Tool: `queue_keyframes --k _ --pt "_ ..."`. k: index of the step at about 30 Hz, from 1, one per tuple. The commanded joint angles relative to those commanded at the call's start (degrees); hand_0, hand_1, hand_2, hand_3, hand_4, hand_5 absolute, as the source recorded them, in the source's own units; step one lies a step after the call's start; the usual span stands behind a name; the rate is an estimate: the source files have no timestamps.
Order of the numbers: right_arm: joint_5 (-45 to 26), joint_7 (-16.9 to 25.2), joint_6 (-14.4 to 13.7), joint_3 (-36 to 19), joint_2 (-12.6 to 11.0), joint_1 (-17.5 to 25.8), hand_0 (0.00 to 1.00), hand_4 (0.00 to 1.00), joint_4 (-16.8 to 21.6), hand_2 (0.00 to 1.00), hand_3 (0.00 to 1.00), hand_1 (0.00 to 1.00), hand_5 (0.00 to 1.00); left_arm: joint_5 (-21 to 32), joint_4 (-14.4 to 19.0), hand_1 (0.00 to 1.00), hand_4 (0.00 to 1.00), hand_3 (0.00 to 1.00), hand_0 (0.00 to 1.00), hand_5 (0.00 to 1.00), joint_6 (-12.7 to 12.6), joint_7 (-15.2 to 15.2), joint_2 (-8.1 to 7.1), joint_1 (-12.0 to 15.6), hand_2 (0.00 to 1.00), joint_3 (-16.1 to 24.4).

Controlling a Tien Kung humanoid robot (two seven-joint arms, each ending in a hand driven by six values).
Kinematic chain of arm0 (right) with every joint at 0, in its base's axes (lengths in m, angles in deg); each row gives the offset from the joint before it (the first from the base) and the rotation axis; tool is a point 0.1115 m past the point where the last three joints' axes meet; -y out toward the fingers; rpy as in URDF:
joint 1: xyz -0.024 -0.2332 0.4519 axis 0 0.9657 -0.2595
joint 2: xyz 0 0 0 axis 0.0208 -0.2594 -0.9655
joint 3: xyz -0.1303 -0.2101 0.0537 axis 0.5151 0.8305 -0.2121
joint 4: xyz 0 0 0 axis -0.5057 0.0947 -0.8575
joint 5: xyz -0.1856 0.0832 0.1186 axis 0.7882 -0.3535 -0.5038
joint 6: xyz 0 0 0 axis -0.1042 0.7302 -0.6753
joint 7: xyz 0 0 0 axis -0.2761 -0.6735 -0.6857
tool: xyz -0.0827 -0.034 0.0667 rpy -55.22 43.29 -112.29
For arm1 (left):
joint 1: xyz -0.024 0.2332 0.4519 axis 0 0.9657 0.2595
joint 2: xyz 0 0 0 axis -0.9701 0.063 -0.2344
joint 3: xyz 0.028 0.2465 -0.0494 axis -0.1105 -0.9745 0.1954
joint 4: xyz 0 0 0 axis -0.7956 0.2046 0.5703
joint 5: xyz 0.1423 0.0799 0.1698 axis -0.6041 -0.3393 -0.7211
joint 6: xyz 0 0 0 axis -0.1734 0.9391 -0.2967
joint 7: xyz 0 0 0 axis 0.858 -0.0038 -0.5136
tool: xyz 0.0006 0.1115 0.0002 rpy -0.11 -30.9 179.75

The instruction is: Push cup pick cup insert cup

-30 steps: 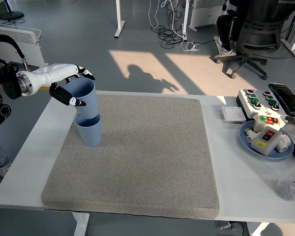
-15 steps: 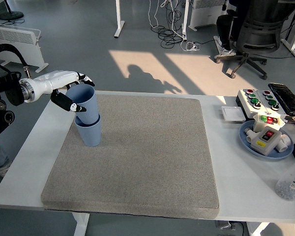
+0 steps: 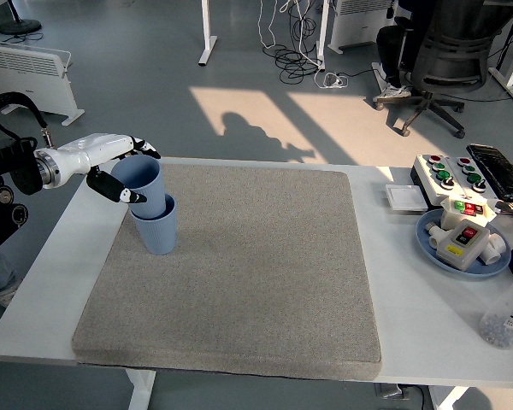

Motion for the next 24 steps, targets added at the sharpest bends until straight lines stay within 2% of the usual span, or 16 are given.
queue_keyframes --k 3,4,12,14,15,16,21,22,24 --pt "0.12 -0.04 0.01 -0.10 -0.01 -0.01 0.690 0.100 0.00 0.638 0.556 0.610 0.412 0.58 -0.13 0.930 0.998 0.941 0.875 0.432 -0.64 -0.03 0.08 0.14 0.998 -0.20" --pt "0.22 -0.06 0.02 -0.17 -0.02 -0.01 0.690 0.100 0.00 0.638 0.556 0.610 0.412 0.79 -0.19 0.986 0.998 0.998 0.962 0.473 -0.89 0.01 0.10 0.21 0.998 -0.28" --pt "0.29 -0.06 0.00 -0.34 -0.01 -0.03 0.690 0.101 0.00 0.638 0.556 0.610 0.412 1.86 -0.40 0.997 0.998 0.998 0.981 0.498 -2.17 0.05 0.10 0.66 0.998 -0.32" --pt "0.23 -0.05 -0.01 -0.35 0.01 -0.01 0.690 0.101 0.00 0.638 0.556 0.610 0.412 2.61 -0.12 0.997 0.998 0.998 0.981 0.498 -3.23 -0.18 0.02 1.08 0.998 0.07" --pt "0.16 -0.03 -0.01 -0.33 0.01 0.02 0.690 0.101 0.00 0.638 0.556 0.610 0.412 3.18 0.17 0.997 0.998 0.998 0.981 0.498 -4.82 -0.37 -0.02 1.51 0.998 0.38" --pt "0.17 -0.03 -0.01 -0.36 0.02 0.03 0.691 0.101 0.00 0.638 0.556 0.610 0.413 3.51 0.37 0.936 0.951 0.960 0.946 0.636 -5.56 -0.54 -0.05 1.79 0.998 0.55" --pt "0.26 -0.04 -0.04 -0.58 0.06 0.10 0.691 0.101 0.00 0.638 0.556 0.610 0.413 9.82 2.87 0.936 0.951 0.960 0.946 0.636 -16.51 -0.89 -0.50 5.41 0.998 4.15" --pt "0.17 -0.01 -0.06 -0.59 0.07 0.14 0.691 0.101 0.00 0.638 0.556 0.607 0.412 11.36 4.01 0.771 0.807 0.764 0.819 0.668 -18.55 -1.42 -0.72 6.66 0.858 5.73" --pt "0.18 0.01 -0.08 -0.68 0.08 0.21 0.691 0.101 0.00 0.638 0.556 0.607 0.412 13.87 5.73 0.771 0.807 0.764 0.819 0.668 -22.03 -2.17 -0.87 8.59 0.858 8.49"
